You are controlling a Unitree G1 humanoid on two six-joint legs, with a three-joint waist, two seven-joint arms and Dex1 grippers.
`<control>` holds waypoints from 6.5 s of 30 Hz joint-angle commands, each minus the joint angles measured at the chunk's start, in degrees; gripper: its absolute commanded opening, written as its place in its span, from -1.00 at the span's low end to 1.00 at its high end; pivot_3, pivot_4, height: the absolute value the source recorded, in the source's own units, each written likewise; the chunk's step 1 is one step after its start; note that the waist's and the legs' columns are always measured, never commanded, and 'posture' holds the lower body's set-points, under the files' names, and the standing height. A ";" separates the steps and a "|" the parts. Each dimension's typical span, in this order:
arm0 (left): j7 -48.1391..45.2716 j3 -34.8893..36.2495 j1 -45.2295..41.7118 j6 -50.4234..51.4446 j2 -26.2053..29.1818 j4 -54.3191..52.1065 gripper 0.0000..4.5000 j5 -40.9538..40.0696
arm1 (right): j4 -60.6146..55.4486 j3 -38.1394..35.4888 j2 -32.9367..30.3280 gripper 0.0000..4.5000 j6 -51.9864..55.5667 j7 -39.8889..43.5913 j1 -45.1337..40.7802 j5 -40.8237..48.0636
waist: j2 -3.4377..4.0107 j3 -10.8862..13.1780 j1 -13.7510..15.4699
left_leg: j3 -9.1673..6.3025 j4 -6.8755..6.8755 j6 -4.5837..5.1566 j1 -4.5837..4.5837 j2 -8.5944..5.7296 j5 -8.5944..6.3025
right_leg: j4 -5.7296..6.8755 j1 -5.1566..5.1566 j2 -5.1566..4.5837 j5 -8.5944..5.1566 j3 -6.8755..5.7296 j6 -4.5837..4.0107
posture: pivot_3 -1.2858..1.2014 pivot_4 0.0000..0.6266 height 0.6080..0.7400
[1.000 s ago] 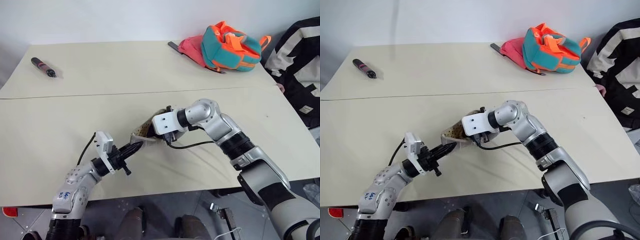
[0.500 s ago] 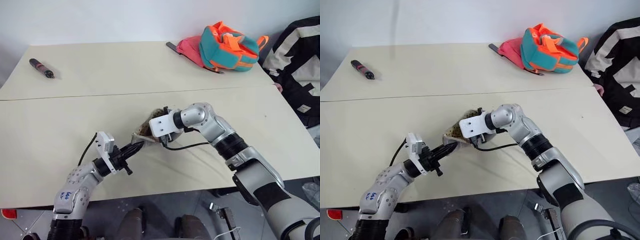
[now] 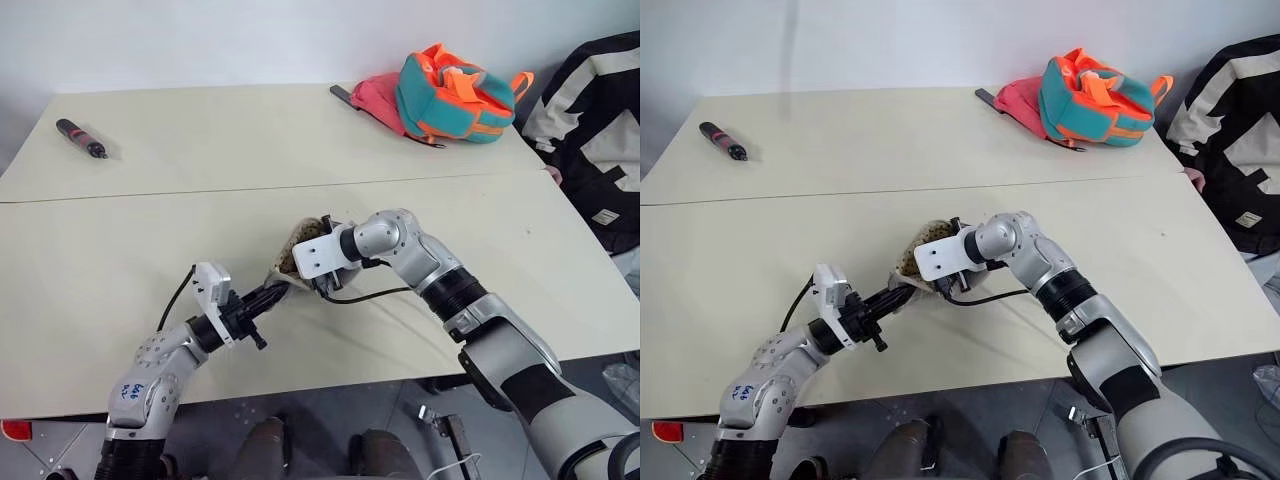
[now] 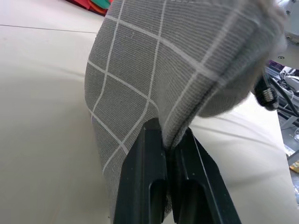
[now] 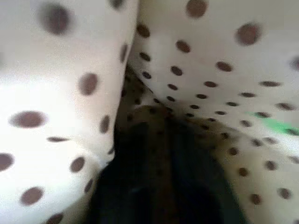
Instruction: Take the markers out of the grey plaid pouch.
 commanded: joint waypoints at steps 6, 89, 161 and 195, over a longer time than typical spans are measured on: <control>-0.78 -0.69 0.06 -1.61 -0.31 -3.43 -1.00 -0.99 | -7.42 -3.98 -3.64 -0.99 6.13 7.70 2.50 6.67 | 0.00 0.00 0.60 | 0.00 0.00 0.00 -0.03 0.00 0.00 | -0.02 -0.01 0.00 0.00 -0.01 0.00 | 0.03 -0.52 1.00; -4.81 2.22 -1.22 5.18 5.03 0.95 -1.00 -7.76 | -21.09 -12.77 -12.59 -0.99 29.80 14.45 0.19 23.48 | 0.03 0.04 0.78 | 0.15 -0.14 -0.10 0.37 0.19 -0.43 | -0.48 0.40 -0.02 -0.01 0.08 -0.03 | 0.03 -0.52 1.00; -1.99 7.80 -0.91 27.03 1.97 3.78 -1.00 -28.10 | -10.48 5.46 -2.11 -0.18 17.92 9.99 1.70 2.99 | 0.05 0.06 -0.54 | 0.23 -0.08 -0.40 0.64 0.44 -0.65 | -0.45 0.56 0.06 -0.01 0.26 -0.06 | 0.03 -0.52 1.00; -1.52 5.48 -4.36 5.79 4.44 3.20 -1.00 -7.40 | -22.25 -10.00 -10.89 -0.75 25.17 14.28 -2.35 16.77 | 0.08 0.09 -0.45 | 0.43 -0.20 -0.31 0.46 0.55 -0.72 | -0.72 0.38 0.12 0.00 0.42 -0.12 | 0.03 -0.52 1.00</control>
